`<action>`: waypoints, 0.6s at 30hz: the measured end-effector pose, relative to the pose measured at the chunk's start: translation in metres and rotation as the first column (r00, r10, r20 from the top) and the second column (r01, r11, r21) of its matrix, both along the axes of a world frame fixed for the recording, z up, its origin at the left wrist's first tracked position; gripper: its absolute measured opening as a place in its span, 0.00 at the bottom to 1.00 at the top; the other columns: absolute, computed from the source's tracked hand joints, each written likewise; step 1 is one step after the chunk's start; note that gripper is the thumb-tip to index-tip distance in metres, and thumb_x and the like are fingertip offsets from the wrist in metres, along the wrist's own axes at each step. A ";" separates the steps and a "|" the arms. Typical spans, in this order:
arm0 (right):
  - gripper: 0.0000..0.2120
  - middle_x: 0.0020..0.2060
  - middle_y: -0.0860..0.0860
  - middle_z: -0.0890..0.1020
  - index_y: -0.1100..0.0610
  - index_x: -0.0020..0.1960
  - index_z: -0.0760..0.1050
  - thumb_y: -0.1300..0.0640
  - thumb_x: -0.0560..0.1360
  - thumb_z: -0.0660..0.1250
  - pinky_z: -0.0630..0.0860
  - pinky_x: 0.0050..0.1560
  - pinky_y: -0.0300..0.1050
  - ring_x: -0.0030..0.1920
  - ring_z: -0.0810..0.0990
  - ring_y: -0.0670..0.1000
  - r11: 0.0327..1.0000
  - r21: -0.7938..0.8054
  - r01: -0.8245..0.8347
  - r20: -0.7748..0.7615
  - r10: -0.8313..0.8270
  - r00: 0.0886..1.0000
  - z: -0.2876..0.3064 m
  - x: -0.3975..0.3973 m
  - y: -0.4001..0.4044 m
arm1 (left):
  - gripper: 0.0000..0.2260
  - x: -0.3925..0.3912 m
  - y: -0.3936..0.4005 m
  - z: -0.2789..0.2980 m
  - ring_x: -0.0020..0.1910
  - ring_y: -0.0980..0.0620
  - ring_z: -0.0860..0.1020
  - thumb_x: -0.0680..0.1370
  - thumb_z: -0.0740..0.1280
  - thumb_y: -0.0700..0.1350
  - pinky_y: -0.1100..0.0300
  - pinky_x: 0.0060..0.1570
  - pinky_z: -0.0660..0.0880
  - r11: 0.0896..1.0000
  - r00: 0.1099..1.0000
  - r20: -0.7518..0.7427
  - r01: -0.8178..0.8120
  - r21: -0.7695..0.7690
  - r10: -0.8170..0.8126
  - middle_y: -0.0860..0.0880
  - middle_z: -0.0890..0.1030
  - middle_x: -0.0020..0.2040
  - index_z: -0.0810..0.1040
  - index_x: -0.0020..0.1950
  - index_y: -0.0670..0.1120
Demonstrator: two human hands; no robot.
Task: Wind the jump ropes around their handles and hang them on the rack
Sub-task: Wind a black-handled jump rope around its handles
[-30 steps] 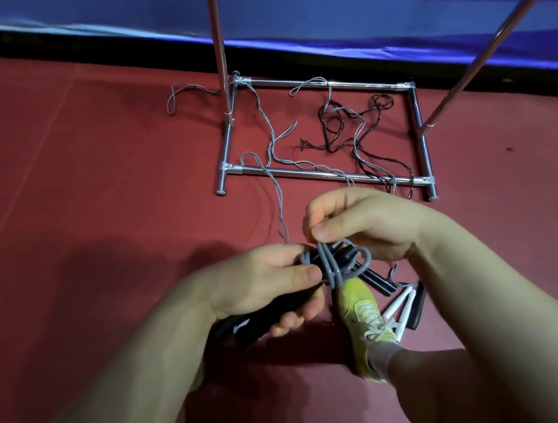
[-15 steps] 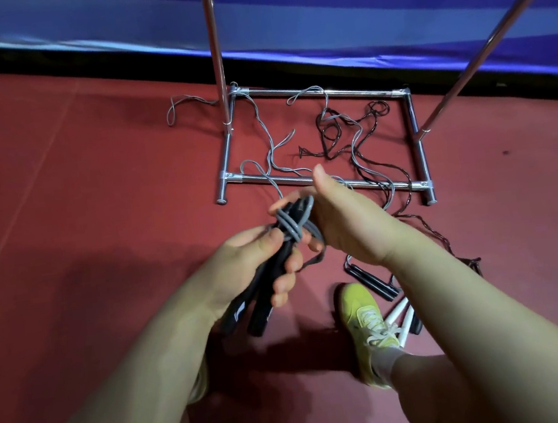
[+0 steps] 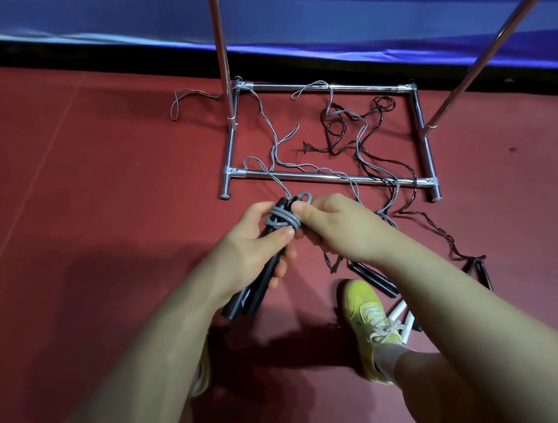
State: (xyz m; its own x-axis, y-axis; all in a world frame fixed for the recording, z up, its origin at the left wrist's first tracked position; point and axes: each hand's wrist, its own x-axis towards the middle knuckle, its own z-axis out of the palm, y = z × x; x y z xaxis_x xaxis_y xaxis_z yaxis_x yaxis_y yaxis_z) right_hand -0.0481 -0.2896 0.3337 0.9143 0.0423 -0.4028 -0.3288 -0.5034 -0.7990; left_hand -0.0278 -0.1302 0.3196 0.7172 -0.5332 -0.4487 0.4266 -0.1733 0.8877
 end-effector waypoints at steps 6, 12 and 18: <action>0.24 0.14 0.44 0.65 0.54 0.28 0.67 0.46 0.81 0.56 0.60 0.23 0.35 0.18 0.63 0.43 0.992 -0.029 0.124 0.038 -0.122 0.992 -0.005 -0.001 0.009 | 0.03 0.001 -0.003 0.002 0.24 0.53 0.71 0.81 0.59 0.42 0.60 0.24 0.68 0.997 0.997 0.031 -0.072 -0.003 0.072 0.51 0.76 0.29 0.70 0.51 0.49; 0.26 0.14 0.44 0.65 0.56 0.28 0.67 0.44 0.81 0.54 0.60 0.23 0.34 0.18 0.63 0.43 0.993 -0.002 0.122 0.029 -0.122 0.992 -0.003 -0.003 0.011 | 0.02 0.002 -0.001 0.002 0.25 0.52 0.72 0.81 0.60 0.43 0.59 0.26 0.68 0.996 0.997 0.037 -0.075 0.037 0.074 0.52 0.77 0.28 0.70 0.49 0.49; 0.24 0.19 0.44 0.61 0.53 0.27 0.61 0.48 0.80 0.58 0.58 0.27 0.40 0.22 0.59 0.44 0.985 0.011 0.173 0.123 -0.173 0.977 -0.004 -0.004 0.011 | 0.02 0.000 -0.003 0.008 0.25 0.52 0.74 0.79 0.62 0.43 0.61 0.24 0.71 0.997 0.996 -0.058 -0.072 -0.037 0.070 0.48 0.79 0.32 0.71 0.50 0.46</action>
State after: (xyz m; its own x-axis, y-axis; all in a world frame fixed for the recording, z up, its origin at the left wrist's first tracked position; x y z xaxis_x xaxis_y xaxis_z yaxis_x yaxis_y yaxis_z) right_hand -0.0522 -0.2788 0.3300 0.9502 -0.1210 -0.2873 -0.3105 -0.4470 -0.8389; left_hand -0.0281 -0.1332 0.3272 0.7279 -0.5002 -0.4691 0.4860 -0.1062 0.8675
